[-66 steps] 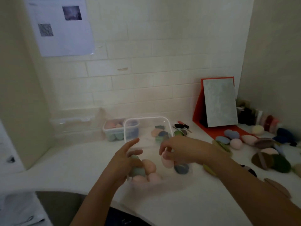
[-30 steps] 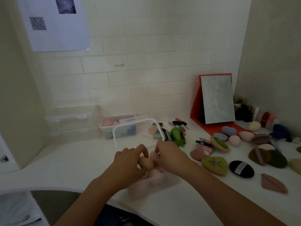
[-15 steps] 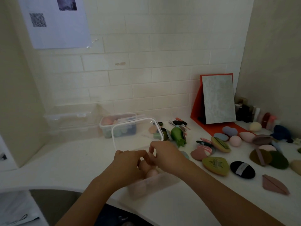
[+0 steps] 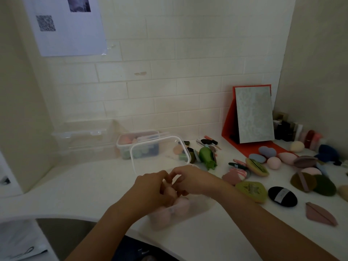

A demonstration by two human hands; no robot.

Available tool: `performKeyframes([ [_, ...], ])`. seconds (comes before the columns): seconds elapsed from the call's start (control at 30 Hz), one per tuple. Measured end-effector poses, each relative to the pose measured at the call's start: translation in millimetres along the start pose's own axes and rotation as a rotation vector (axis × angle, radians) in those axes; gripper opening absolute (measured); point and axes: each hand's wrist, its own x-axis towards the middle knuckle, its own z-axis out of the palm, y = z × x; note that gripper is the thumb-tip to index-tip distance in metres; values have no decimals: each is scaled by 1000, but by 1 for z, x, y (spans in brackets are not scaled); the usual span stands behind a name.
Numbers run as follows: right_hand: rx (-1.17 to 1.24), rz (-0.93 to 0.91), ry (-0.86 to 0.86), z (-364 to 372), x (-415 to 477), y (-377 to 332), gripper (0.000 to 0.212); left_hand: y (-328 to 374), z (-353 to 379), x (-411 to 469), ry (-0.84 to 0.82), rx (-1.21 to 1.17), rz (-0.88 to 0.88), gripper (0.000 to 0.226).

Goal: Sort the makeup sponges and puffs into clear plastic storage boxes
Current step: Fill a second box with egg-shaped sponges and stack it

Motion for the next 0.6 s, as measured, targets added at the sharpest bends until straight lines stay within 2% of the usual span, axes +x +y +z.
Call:
performKeyframes([
  [0.13, -36, 35, -16, 0, -3, -1, 32, 0, -2, 1, 10, 89, 104, 33],
  [0.23, -103, 65, -29, -1, -10, -5, 22, -2, -5, 1, -17, 109, 174, 23],
  [0.33, -316, 42, -49, -8, -24, -13, 33, -3, -5, 0, 15, 134, 142, 22],
  [0.4, -349, 54, -125, -11, -31, -15, 38, -3, -5, 1, 27, 183, 132, 25],
  [0.47, -374, 56, -154, -12, -31, -15, 36, -3, -3, 1, 33, 214, 125, 29],
  [0.6, -377, 37, -104, -13, -22, -14, 28, -2, 1, 3, 66, 152, 77, 27],
])
